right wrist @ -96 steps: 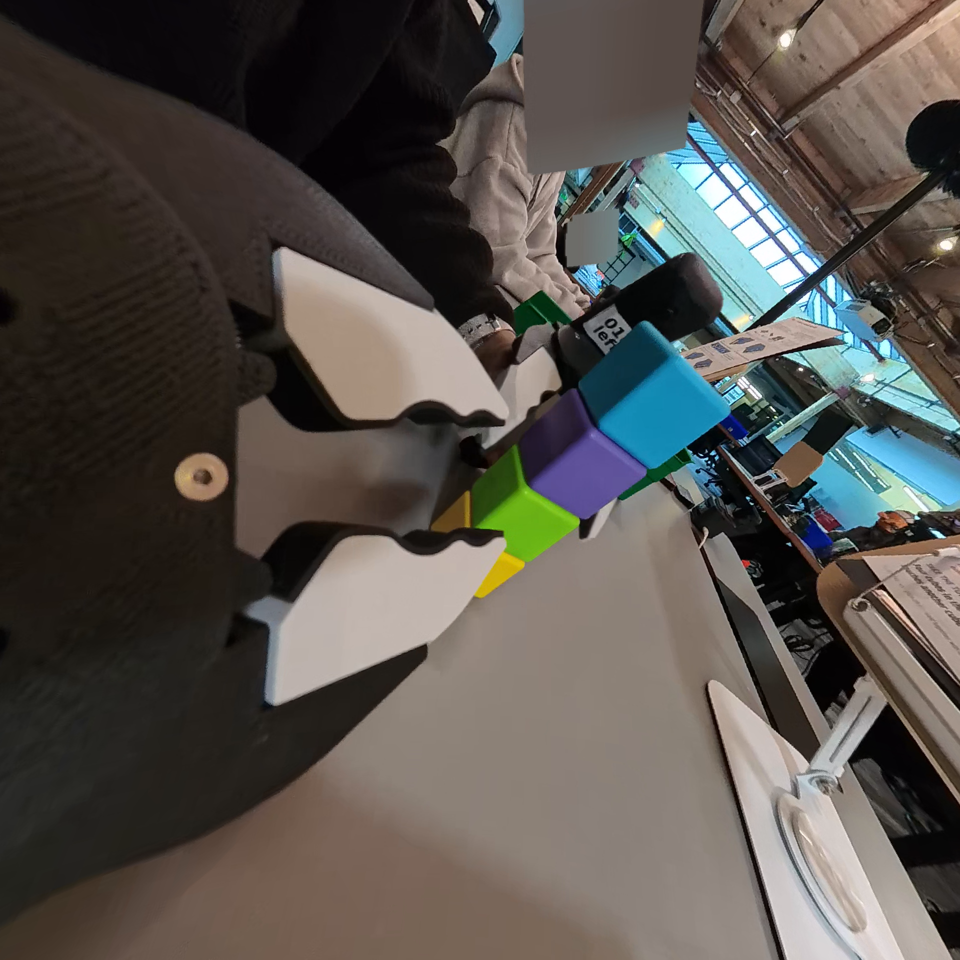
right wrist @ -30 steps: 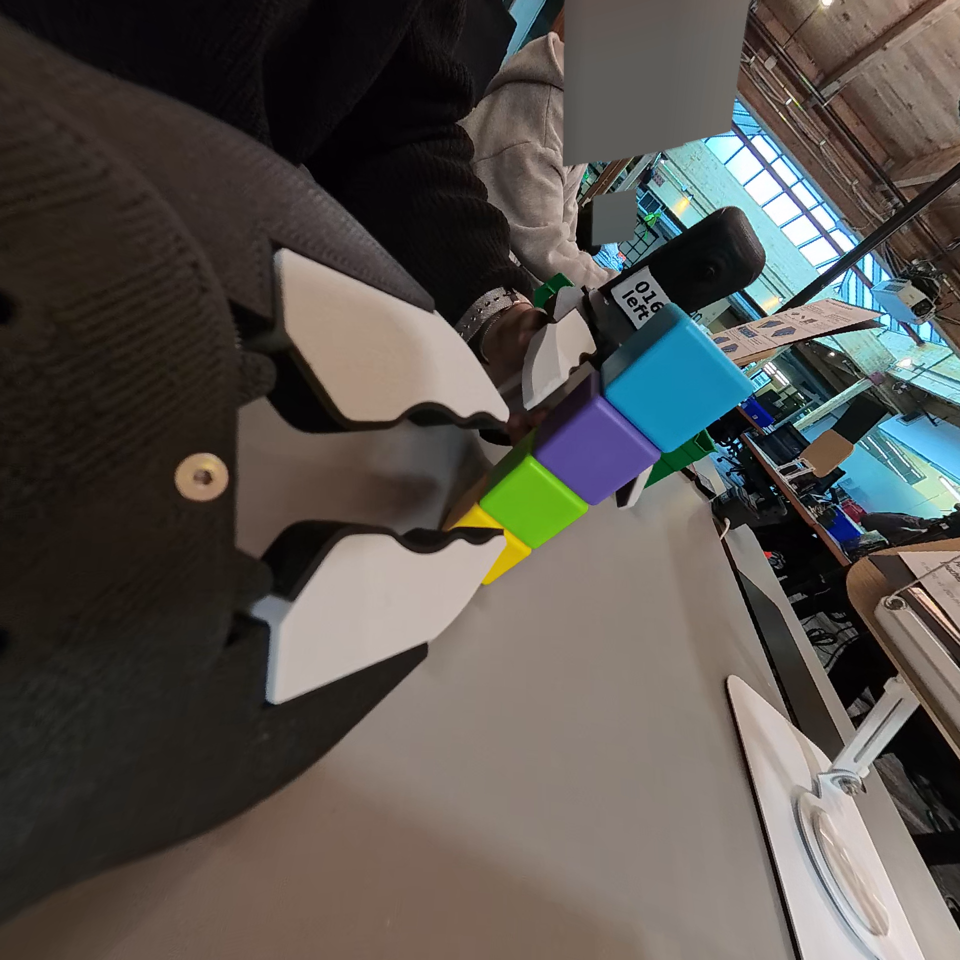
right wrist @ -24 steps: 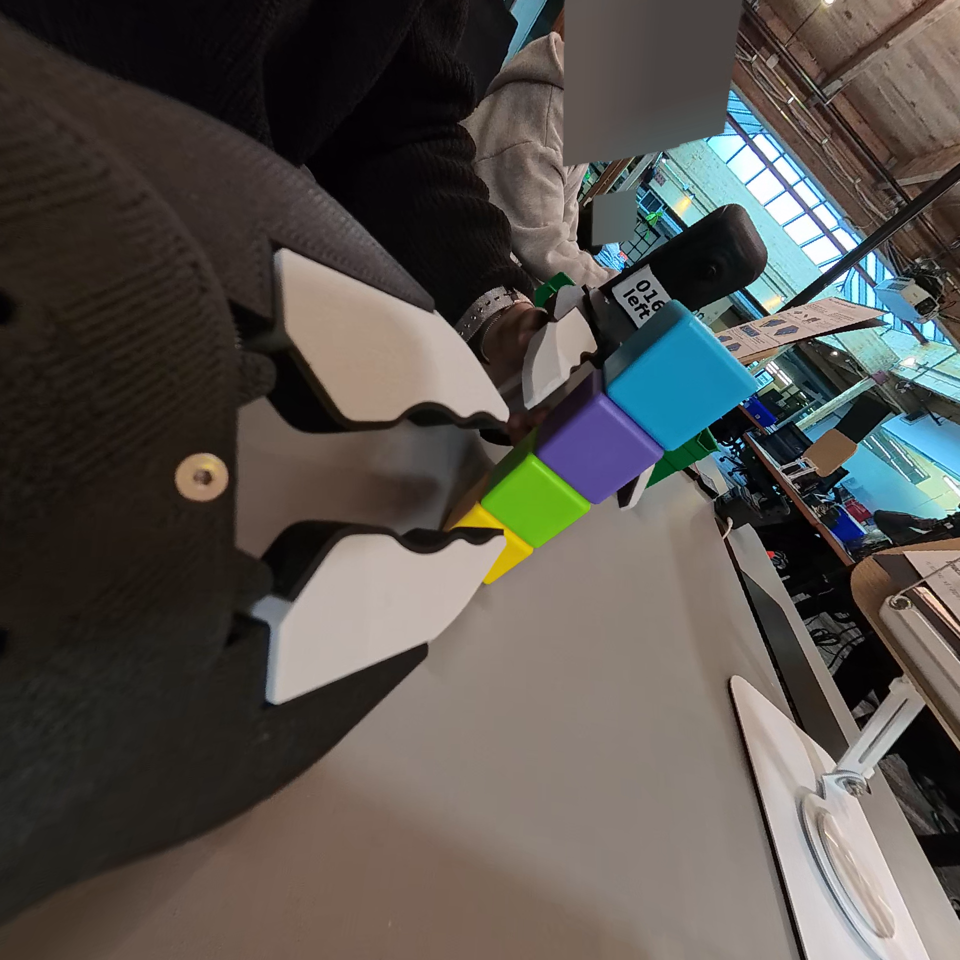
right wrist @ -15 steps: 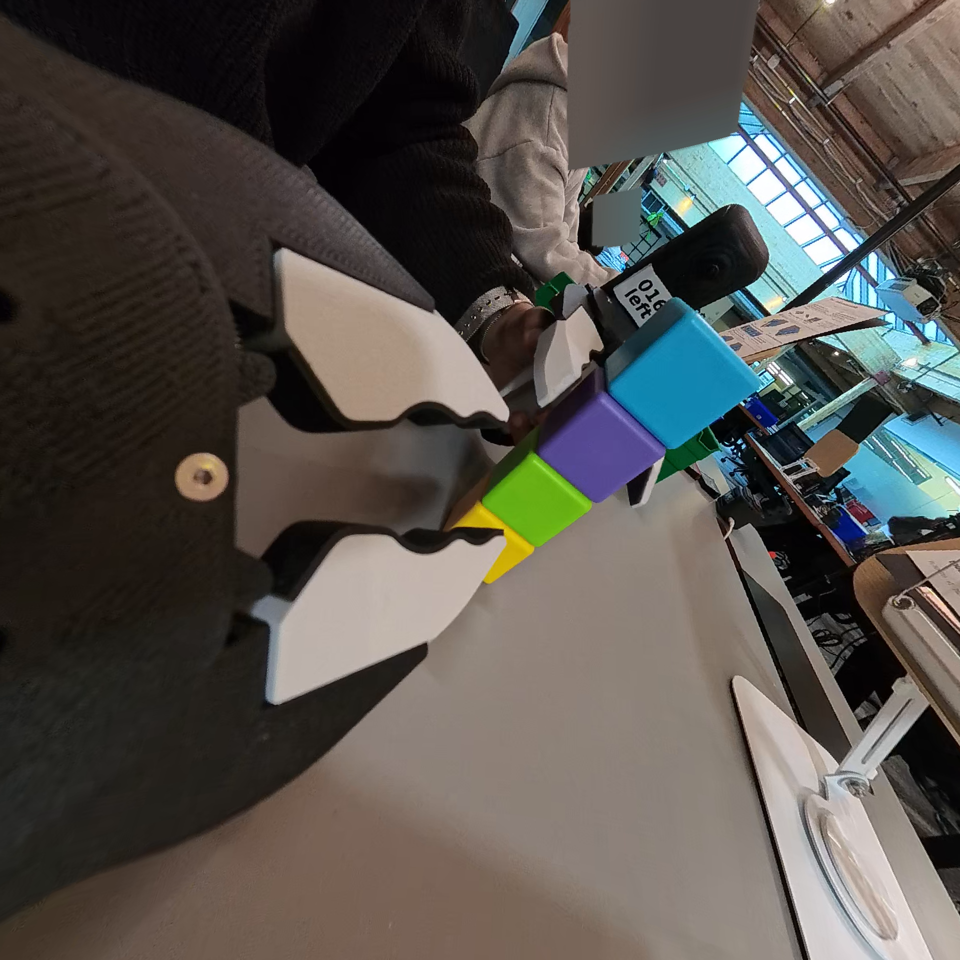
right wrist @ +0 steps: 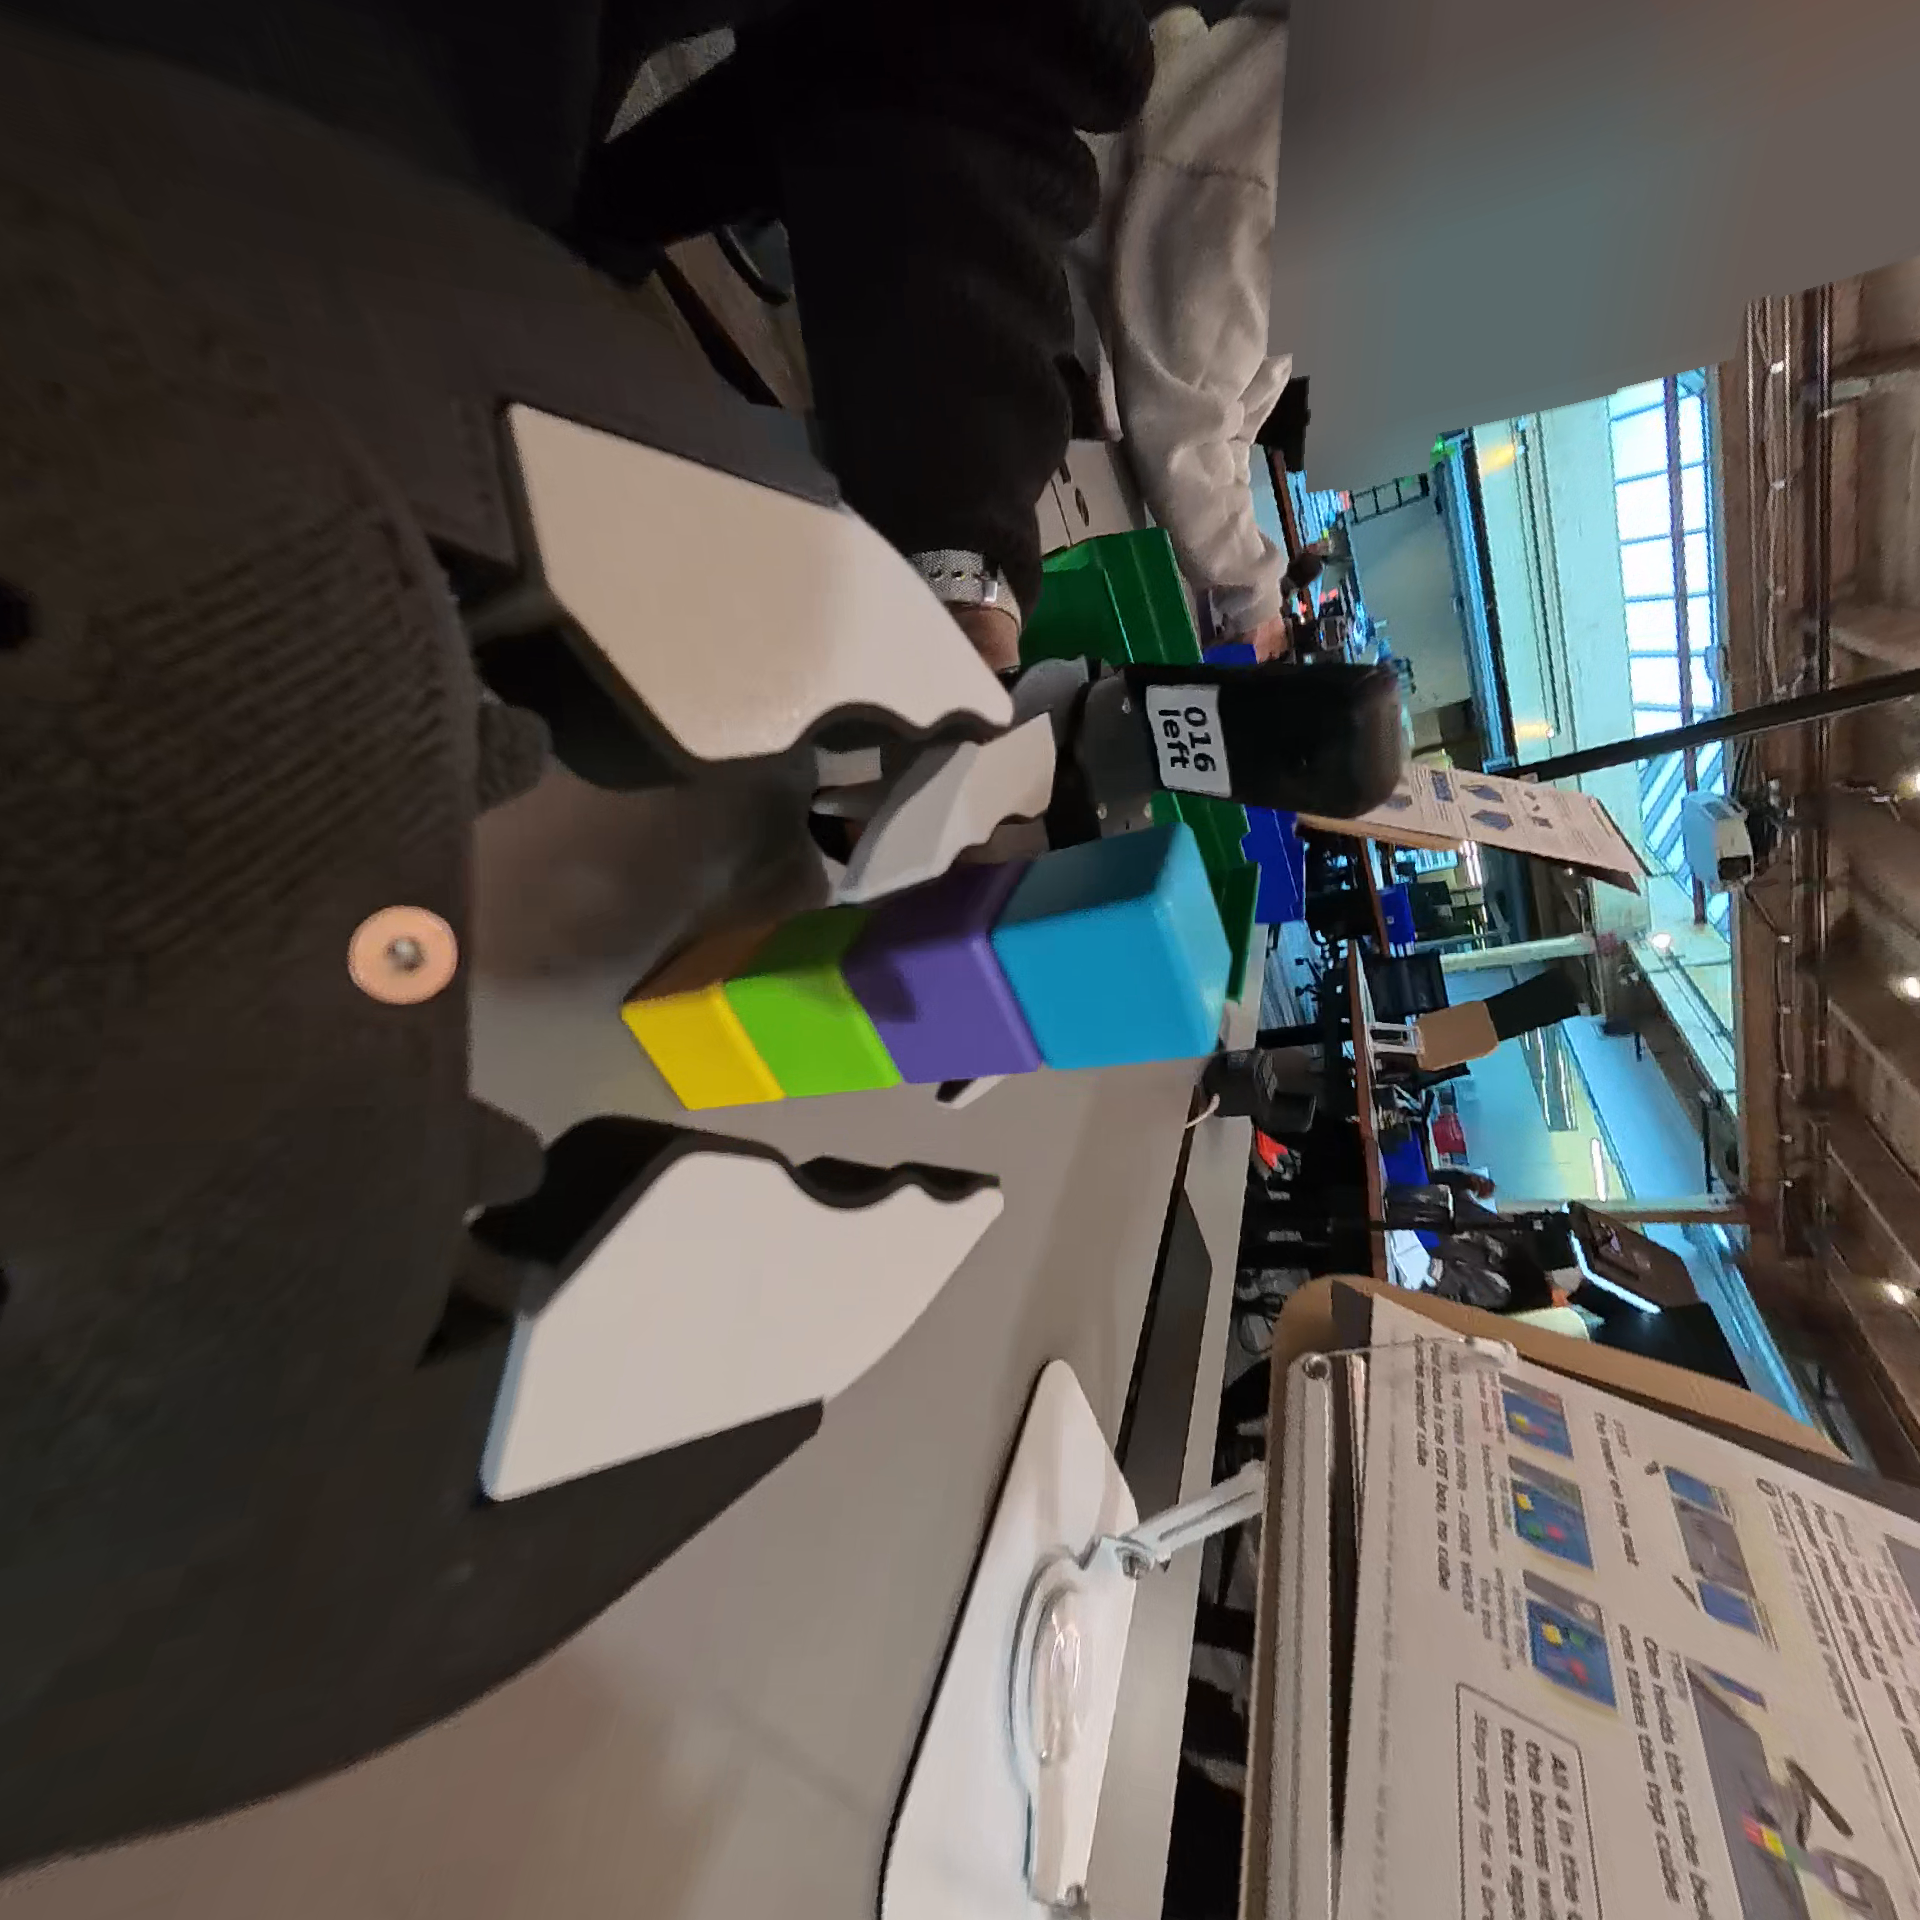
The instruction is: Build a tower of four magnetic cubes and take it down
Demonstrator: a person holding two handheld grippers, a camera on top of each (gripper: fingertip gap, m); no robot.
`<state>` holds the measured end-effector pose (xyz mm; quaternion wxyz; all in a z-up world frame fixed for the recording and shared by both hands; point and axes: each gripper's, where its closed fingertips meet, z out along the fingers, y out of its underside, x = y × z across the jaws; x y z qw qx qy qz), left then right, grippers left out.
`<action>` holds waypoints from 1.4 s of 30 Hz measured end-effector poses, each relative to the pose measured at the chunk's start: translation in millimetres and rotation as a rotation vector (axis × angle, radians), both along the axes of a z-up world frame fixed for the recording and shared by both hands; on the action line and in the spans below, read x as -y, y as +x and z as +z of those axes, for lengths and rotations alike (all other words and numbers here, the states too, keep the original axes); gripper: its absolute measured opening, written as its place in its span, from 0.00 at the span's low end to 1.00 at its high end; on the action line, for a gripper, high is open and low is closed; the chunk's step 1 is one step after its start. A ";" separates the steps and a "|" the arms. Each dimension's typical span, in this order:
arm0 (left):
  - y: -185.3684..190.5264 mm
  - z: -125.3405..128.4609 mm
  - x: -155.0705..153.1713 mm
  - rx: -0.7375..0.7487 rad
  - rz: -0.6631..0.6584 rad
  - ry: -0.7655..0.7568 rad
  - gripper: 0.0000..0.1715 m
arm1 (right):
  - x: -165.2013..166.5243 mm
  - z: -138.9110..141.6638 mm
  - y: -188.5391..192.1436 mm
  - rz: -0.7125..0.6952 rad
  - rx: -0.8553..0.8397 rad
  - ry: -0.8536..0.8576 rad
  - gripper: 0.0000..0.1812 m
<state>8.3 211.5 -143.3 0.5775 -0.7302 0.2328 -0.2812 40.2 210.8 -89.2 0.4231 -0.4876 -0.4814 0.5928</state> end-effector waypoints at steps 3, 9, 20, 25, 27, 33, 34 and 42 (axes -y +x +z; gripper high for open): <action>-0.7 0.9 2.7 0.009 -0.018 0.005 0.37 | -5.2 10.0 -8.9 0.045 -0.029 -0.017 0.45; -5.6 2.8 3.6 0.008 -0.010 0.017 0.35 | -2.0 16.9 -38.7 0.143 -0.012 0.073 0.48; -5.0 1.1 4.6 -0.008 -0.034 0.014 0.30 | 14.2 -0.6 -75.3 0.132 0.033 0.186 0.37; -5.1 0.7 4.6 -0.024 -0.040 0.017 0.29 | 16.1 -0.7 -72.8 0.127 0.035 0.218 0.33; -5.0 0.6 4.1 -0.026 -0.039 0.017 0.29 | 14.5 -0.5 -72.6 0.116 0.034 0.216 0.33; -5.9 0.5 3.2 -0.018 -0.035 0.018 0.29 | 11.7 0.3 -73.3 0.082 0.032 0.218 0.33; -6.5 0.6 3.0 -0.017 -0.033 0.018 0.29 | 9.6 1.8 -73.2 0.066 0.026 0.221 0.33; -4.5 0.1 5.1 -0.021 -0.042 0.022 0.29 | -44.6 70.2 -45.1 -0.120 -0.067 0.170 0.32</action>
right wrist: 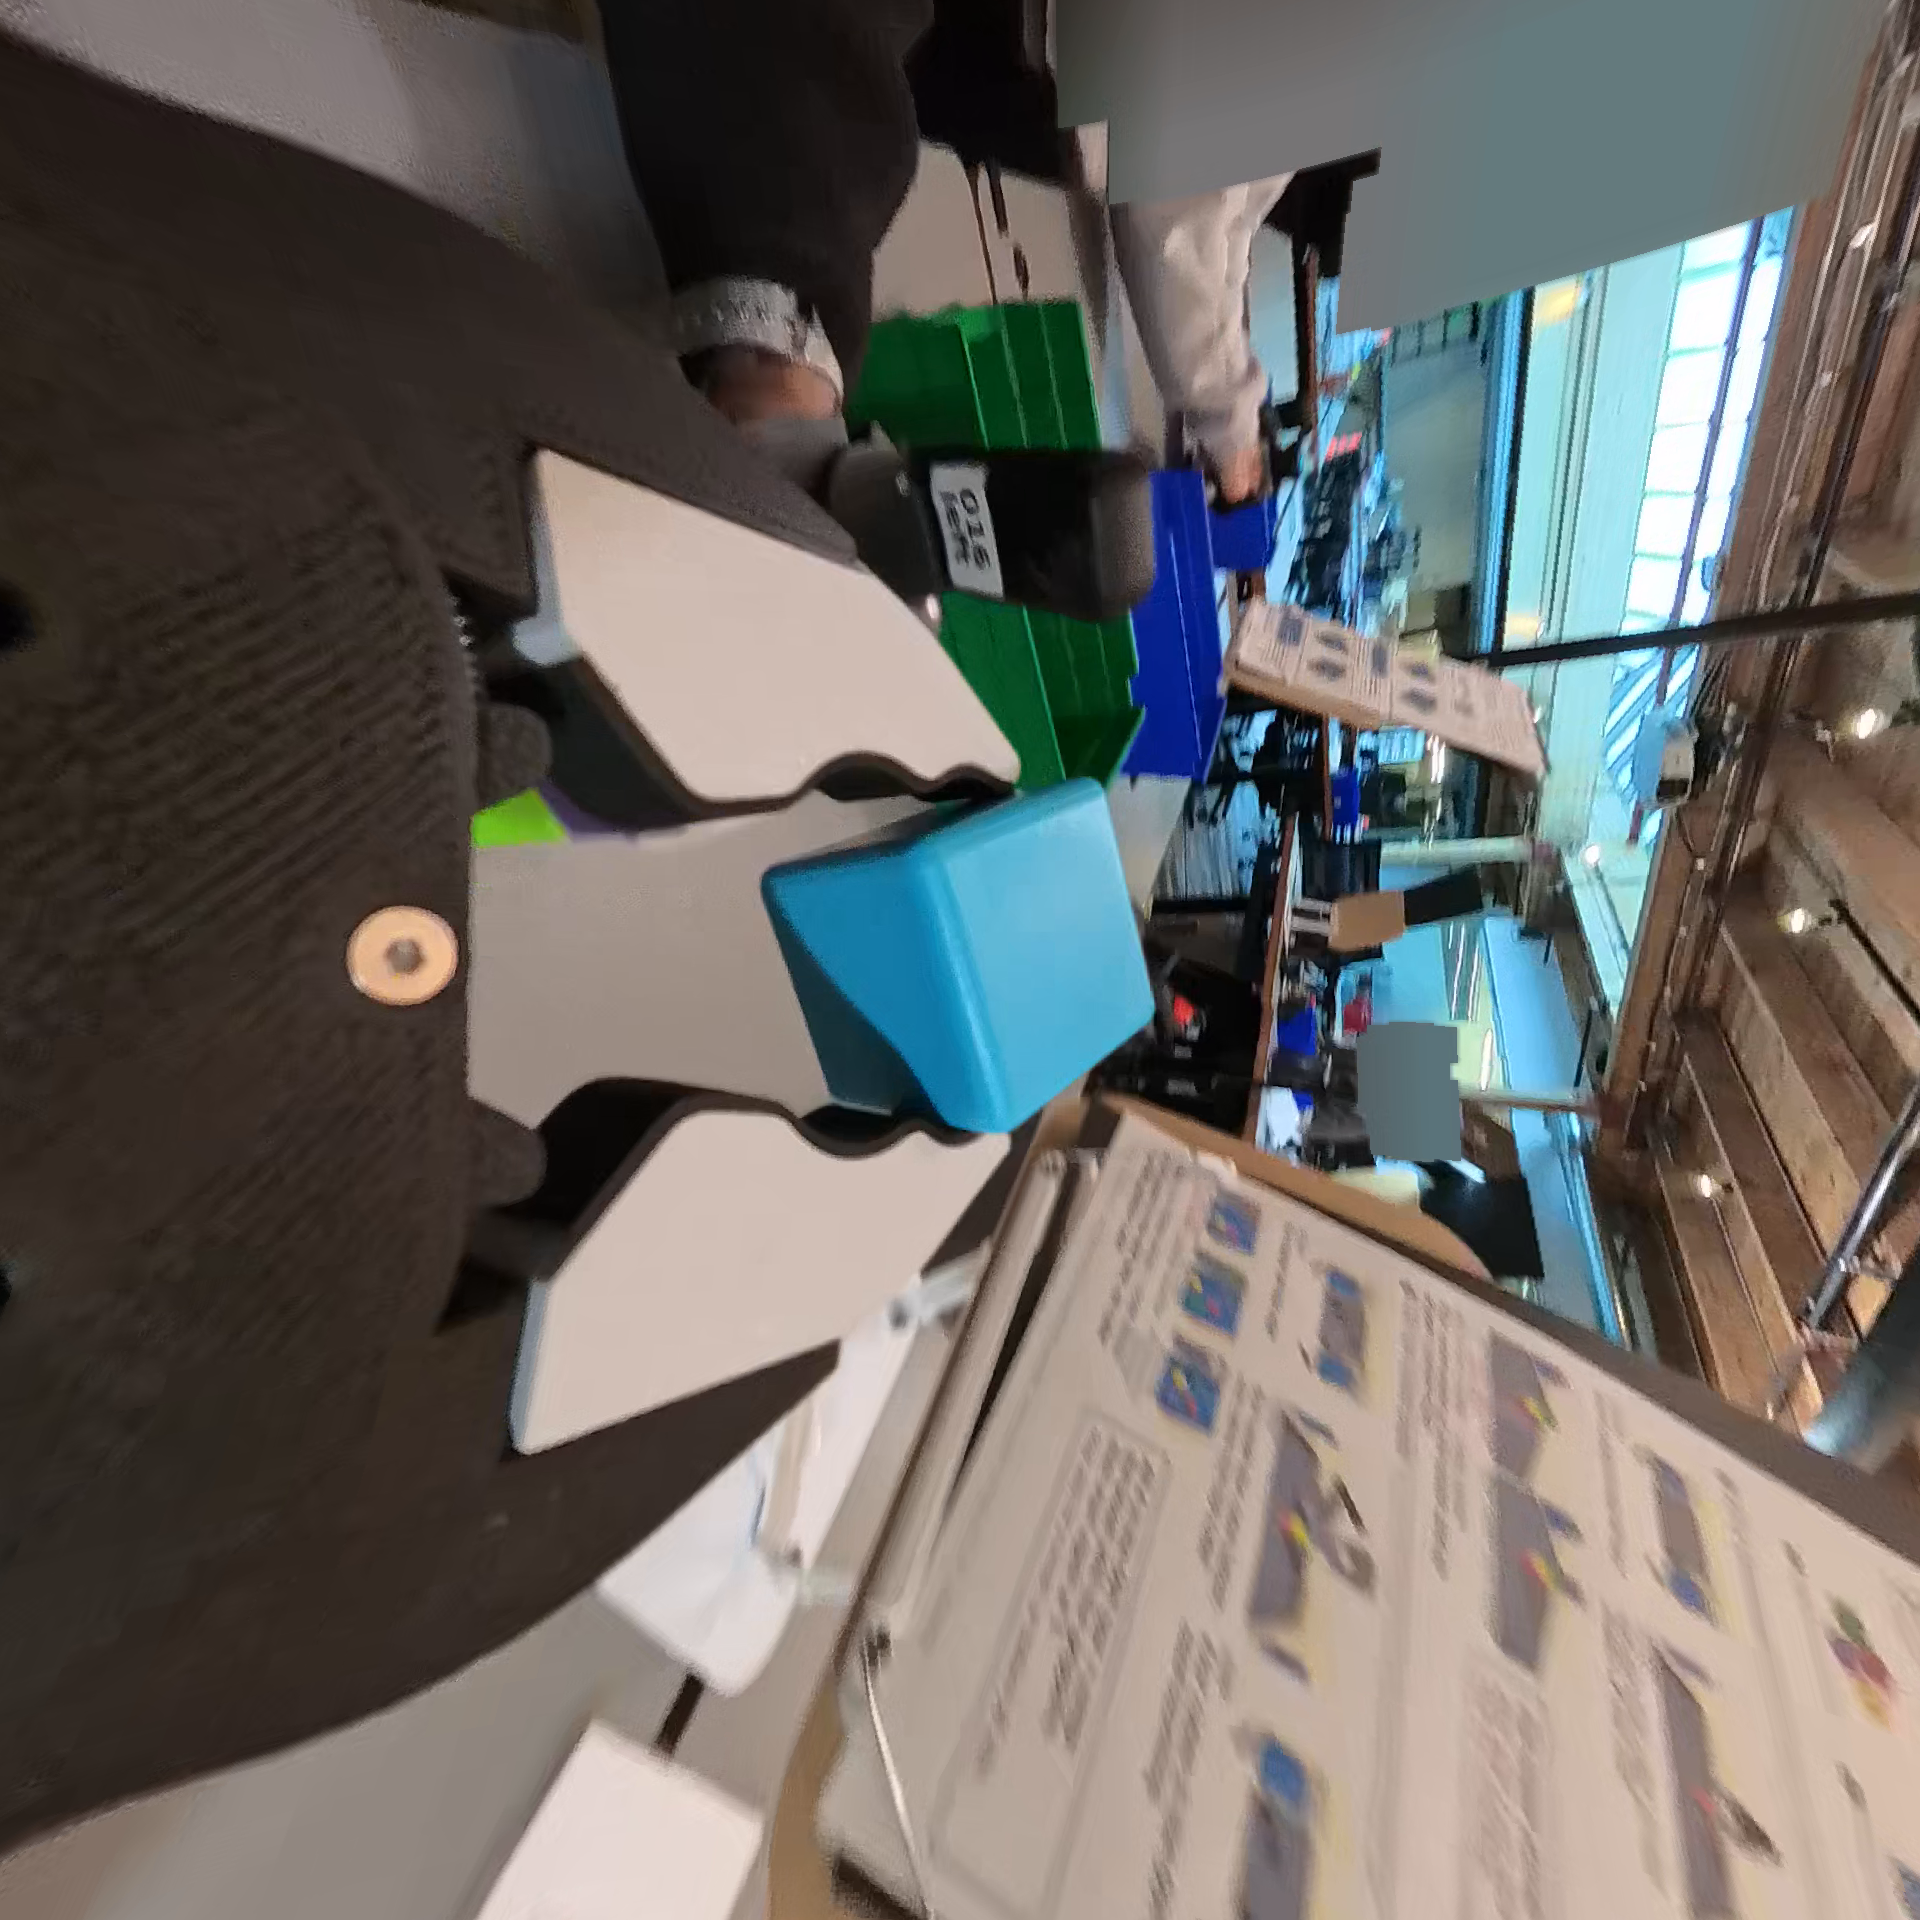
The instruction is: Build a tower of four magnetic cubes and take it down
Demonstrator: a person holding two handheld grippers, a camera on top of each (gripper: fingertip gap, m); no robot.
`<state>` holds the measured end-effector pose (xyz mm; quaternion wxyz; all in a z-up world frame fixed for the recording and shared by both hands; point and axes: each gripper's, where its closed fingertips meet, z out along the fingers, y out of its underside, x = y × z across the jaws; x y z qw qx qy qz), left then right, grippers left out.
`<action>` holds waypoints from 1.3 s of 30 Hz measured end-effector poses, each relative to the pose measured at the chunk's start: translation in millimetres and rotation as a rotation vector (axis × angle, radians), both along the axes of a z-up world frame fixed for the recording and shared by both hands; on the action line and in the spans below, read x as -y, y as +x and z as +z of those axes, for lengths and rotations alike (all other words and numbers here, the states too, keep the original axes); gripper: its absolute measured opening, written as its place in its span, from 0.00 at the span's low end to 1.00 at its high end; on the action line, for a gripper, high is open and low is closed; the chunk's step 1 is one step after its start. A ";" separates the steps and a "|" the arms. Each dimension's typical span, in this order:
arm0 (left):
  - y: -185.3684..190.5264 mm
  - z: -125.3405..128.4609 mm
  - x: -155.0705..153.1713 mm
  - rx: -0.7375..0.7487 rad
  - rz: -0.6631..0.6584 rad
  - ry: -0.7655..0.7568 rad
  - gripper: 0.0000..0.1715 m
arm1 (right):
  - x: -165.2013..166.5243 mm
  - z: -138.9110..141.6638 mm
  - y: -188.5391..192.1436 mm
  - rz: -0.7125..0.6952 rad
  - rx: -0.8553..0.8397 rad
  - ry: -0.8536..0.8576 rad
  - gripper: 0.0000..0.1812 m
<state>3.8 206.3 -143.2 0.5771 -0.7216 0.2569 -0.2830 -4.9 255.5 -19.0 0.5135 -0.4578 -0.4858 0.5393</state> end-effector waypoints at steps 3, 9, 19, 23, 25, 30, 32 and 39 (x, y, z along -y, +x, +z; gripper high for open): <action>0.5 0.0 0.3 0.000 0.003 0.004 0.29 | -41.8 23.4 22.6 -0.155 0.053 0.051 0.32; 2.0 -7.8 -0.3 -0.006 0.003 -0.032 0.31 | -167.2 -2.8 96.2 -0.604 0.398 0.138 0.32; 1.0 -5.6 -0.8 -0.019 0.027 -0.027 0.31 | -259.3 -165.7 151.0 -0.526 1.208 -0.197 0.33; 0.6 -8.4 -1.7 -0.019 0.025 -0.038 0.32 | -267.2 -194.2 153.0 -0.483 1.362 -0.113 0.33; 0.7 -9.7 -1.7 -0.022 0.024 -0.044 0.32 | -267.4 -197.5 147.7 -0.475 1.367 -0.102 0.33; -0.9 -11.3 -2.0 -0.027 0.028 -0.050 0.34 | -268.8 -185.3 144.1 -0.486 1.340 -0.115 0.41; -0.8 -16.2 -2.2 -0.036 0.021 -0.079 0.39 | -272.6 -167.9 148.8 -0.512 1.300 -0.118 0.44; -3.7 -21.9 -1.6 -0.104 0.031 -0.112 0.49 | -191.3 -21.3 99.6 -0.371 0.604 -0.164 0.39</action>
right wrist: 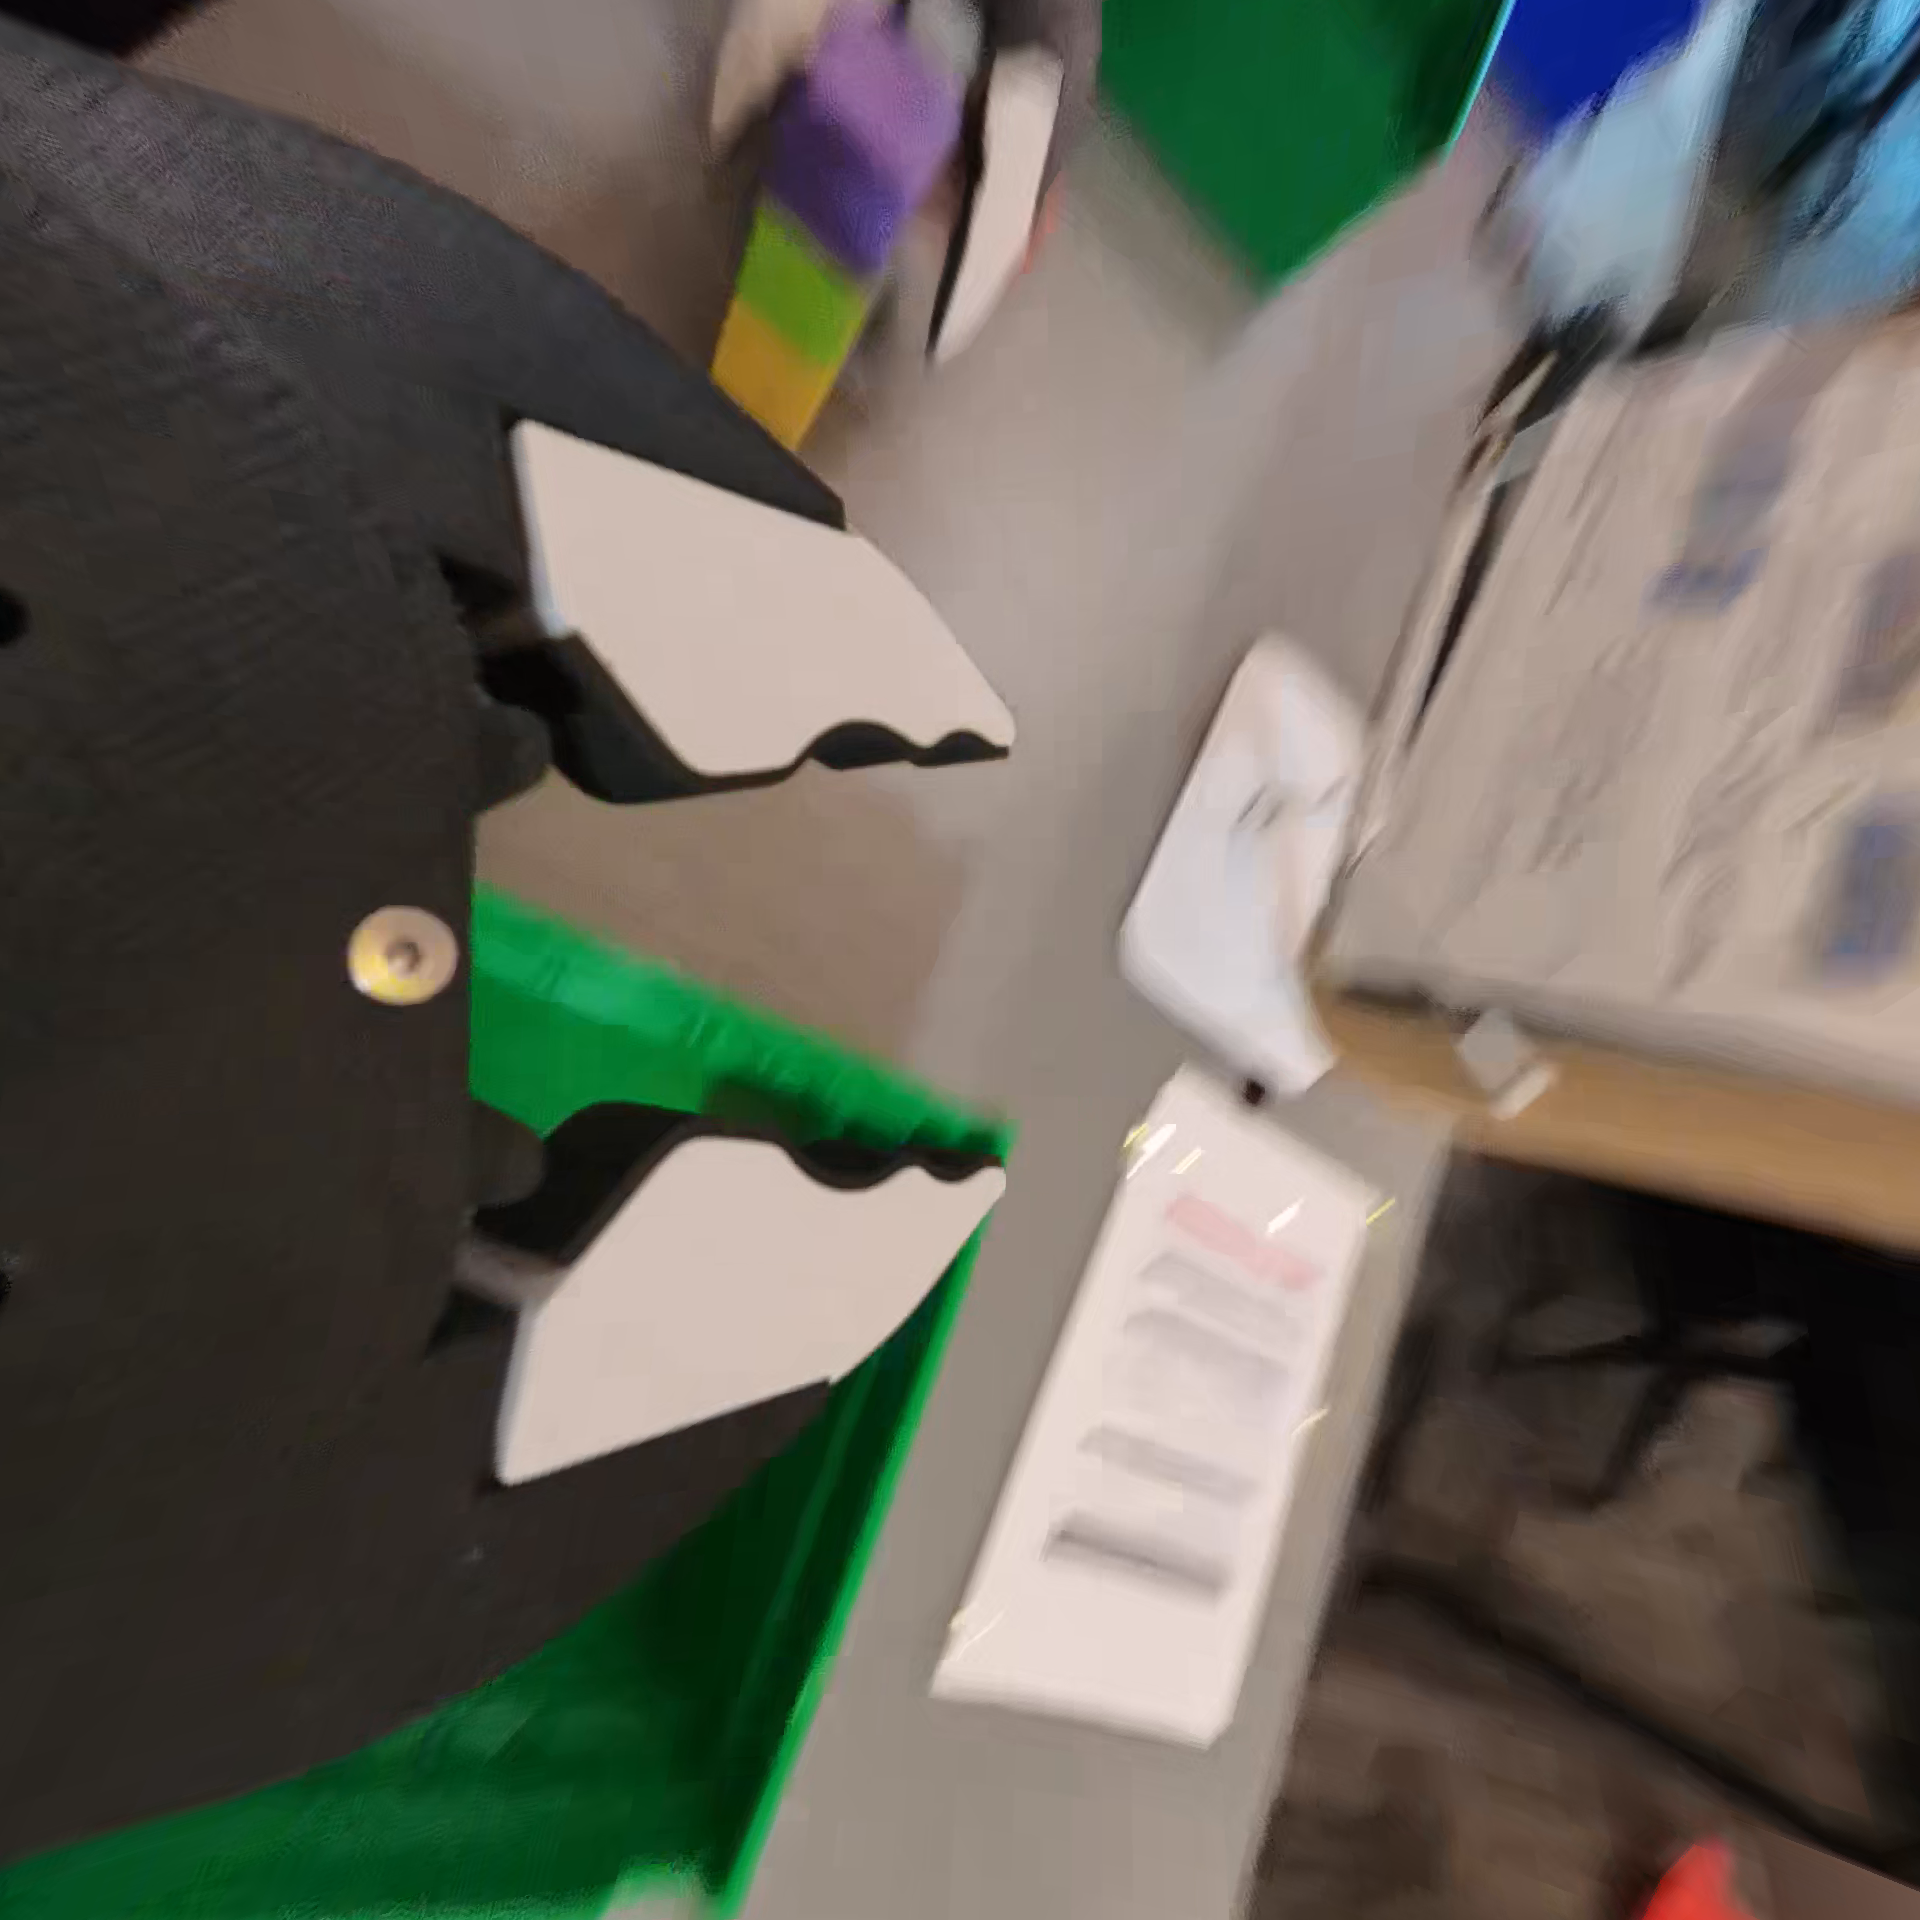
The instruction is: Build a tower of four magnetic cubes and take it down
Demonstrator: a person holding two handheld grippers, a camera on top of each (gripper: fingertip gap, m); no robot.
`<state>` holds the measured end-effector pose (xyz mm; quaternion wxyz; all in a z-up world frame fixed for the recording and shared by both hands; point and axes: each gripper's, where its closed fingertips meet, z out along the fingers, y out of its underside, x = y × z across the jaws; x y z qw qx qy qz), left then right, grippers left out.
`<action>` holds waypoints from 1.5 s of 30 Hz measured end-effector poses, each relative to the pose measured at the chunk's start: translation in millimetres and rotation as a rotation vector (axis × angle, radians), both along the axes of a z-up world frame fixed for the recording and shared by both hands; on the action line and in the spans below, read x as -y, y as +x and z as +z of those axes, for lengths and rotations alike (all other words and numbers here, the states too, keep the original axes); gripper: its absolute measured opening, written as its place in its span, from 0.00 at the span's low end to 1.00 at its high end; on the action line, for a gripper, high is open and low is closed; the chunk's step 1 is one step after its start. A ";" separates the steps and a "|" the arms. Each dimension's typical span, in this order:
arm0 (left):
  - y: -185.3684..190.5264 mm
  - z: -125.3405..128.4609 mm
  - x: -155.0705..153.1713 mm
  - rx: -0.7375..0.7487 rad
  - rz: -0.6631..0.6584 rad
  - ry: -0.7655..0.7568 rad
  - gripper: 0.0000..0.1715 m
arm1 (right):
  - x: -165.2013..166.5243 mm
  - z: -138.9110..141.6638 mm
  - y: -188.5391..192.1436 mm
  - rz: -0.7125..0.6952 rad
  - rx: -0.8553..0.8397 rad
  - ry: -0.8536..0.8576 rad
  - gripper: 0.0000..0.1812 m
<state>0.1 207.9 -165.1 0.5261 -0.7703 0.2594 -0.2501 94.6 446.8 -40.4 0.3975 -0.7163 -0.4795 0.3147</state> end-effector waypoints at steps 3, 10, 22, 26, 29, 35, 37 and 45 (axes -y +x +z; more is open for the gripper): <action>0.4 -8.3 1.5 -0.057 -0.006 -0.026 0.50 | 81.6 39.8 -30.7 0.179 -0.254 0.074 0.39; -1.0 -27.1 0.1 -0.170 0.021 -0.083 0.50 | 164.6 -19.1 -88.3 0.341 -0.153 0.247 0.31; 1.3 -25.1 2.8 -0.105 -0.031 -0.113 0.31 | 233.7 -53.6 -103.0 0.656 -0.401 -0.049 0.44; 1.4 -25.3 2.9 -0.101 -0.034 -0.116 0.30 | 239.8 -77.0 -110.0 0.667 -0.357 -0.018 0.45; 1.7 -25.4 3.0 -0.100 -0.036 -0.119 0.30 | 245.4 -83.9 -112.9 0.677 -0.359 -0.002 0.40; 1.7 -25.7 3.0 -0.100 -0.037 -0.119 0.31 | 248.9 -82.9 -113.9 0.682 -0.388 -0.001 0.36; 1.7 -25.7 3.0 -0.100 -0.037 -0.119 0.31 | 247.9 -82.5 -114.1 0.676 -0.395 0.000 0.34; 1.6 -25.9 2.8 -0.106 -0.034 -0.117 0.31 | 248.3 -81.7 -114.1 0.668 -0.420 0.033 0.30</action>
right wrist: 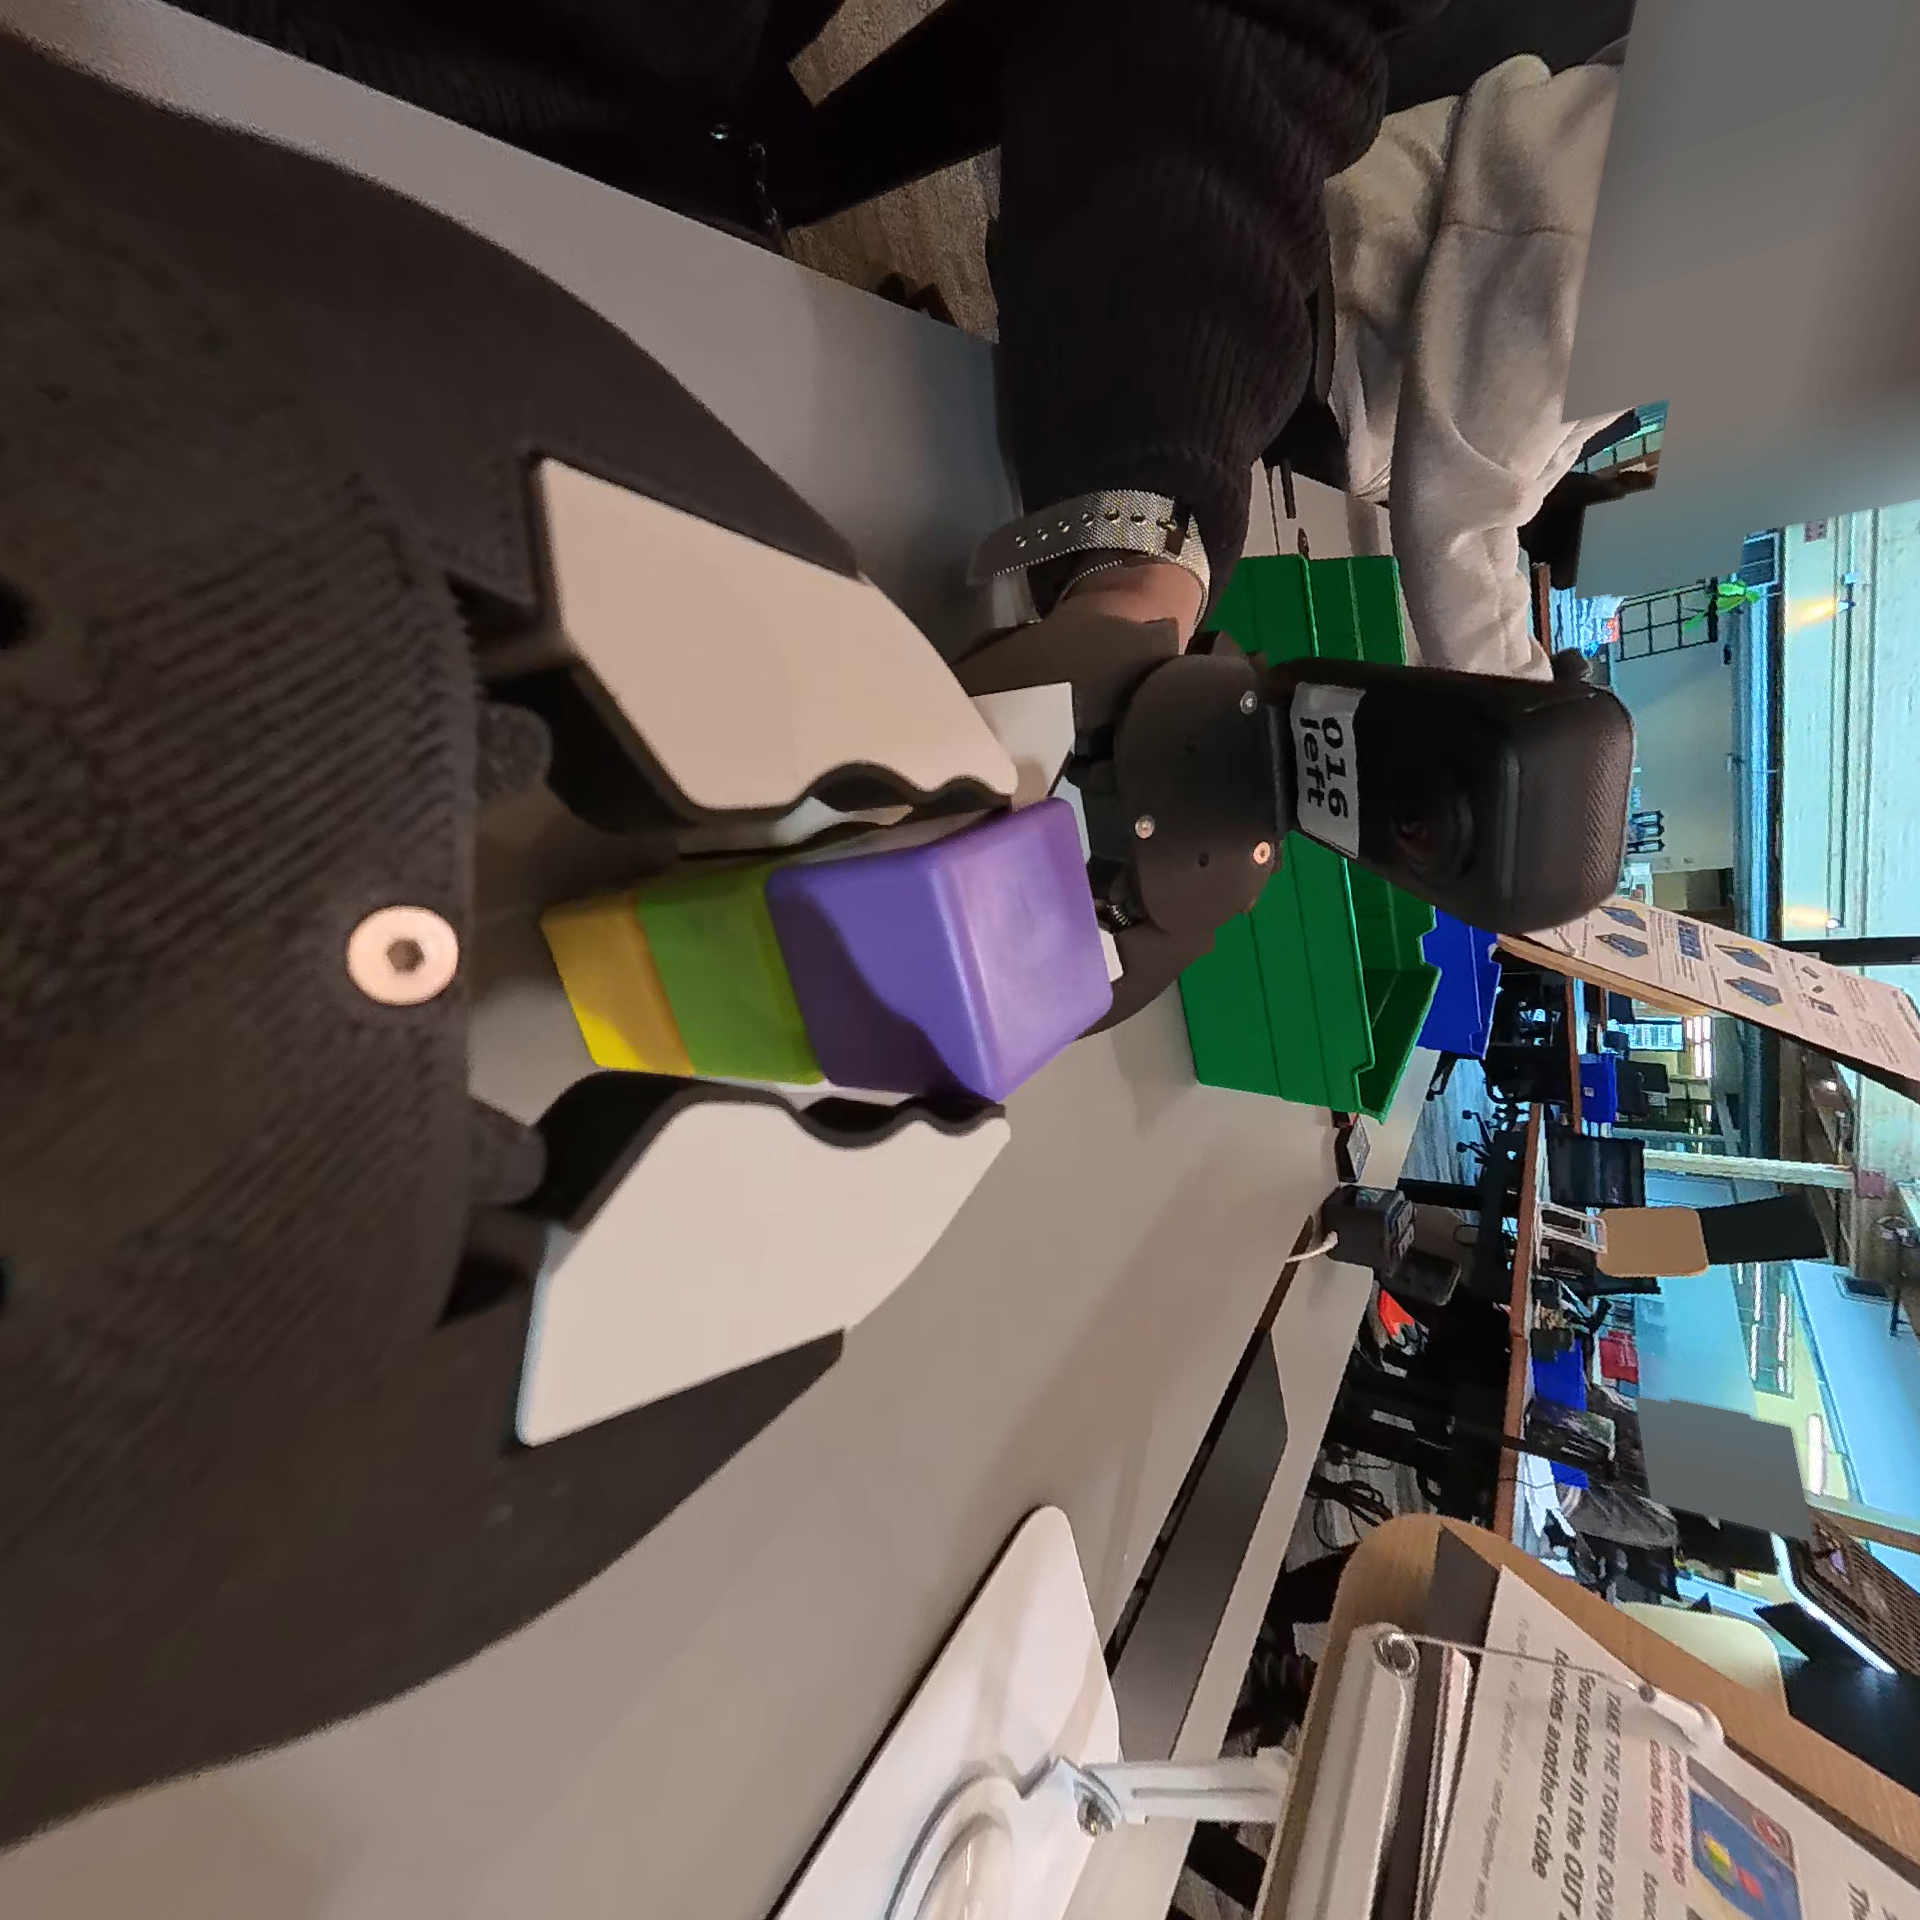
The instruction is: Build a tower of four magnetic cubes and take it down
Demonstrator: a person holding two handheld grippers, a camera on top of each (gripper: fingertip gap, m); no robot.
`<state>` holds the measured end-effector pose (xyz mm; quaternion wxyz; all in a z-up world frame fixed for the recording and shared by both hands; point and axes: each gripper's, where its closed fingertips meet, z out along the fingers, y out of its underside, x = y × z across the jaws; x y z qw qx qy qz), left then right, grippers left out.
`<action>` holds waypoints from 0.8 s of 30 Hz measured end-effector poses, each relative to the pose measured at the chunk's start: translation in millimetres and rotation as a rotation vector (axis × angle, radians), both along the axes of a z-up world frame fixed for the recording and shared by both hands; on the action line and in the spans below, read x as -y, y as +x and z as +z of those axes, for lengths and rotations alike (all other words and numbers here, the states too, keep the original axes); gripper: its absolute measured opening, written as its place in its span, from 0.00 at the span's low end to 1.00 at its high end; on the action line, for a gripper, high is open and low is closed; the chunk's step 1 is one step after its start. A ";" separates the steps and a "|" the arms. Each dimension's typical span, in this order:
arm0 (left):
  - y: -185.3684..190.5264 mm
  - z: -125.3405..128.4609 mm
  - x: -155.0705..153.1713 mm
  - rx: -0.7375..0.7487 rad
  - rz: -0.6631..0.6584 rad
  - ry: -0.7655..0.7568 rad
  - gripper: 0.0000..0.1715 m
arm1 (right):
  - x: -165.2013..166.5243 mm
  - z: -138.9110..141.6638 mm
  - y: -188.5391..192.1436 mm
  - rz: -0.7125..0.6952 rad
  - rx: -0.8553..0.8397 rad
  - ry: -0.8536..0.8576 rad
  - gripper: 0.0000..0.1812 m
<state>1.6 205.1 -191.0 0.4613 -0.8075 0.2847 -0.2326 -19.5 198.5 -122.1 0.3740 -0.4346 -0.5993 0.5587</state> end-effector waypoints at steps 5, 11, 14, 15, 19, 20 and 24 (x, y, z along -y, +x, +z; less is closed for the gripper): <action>-0.9 -1.7 -1.5 -0.013 0.014 -0.004 0.31 | -3.2 0.1 -0.5 -0.026 -0.012 0.037 0.29; -1.6 -3.2 -2.6 -0.023 0.022 -0.011 0.30 | -4.6 1.5 -2.1 -0.065 -0.043 0.087 0.29; -1.7 -3.2 -2.9 -0.028 0.025 -0.008 0.30 | -5.2 1.6 -2.0 -0.066 -0.044 0.089 0.29; -1.7 -3.3 -3.1 -0.030 0.026 -0.006 0.30 | -5.5 1.5 -1.8 -0.068 -0.046 0.088 0.29; -2.5 -3.2 -5.0 -0.044 0.040 0.005 0.29 | -15.8 3.0 -1.6 -0.130 -0.065 0.124 0.28; -2.6 -3.0 -4.9 -0.045 0.040 0.007 0.29 | -21.3 3.7 -1.3 -0.160 -0.068 0.143 0.28; -0.8 -3.6 -3.7 -0.058 0.029 0.013 0.29 | -39.4 22.5 4.7 -0.224 -0.112 0.077 0.28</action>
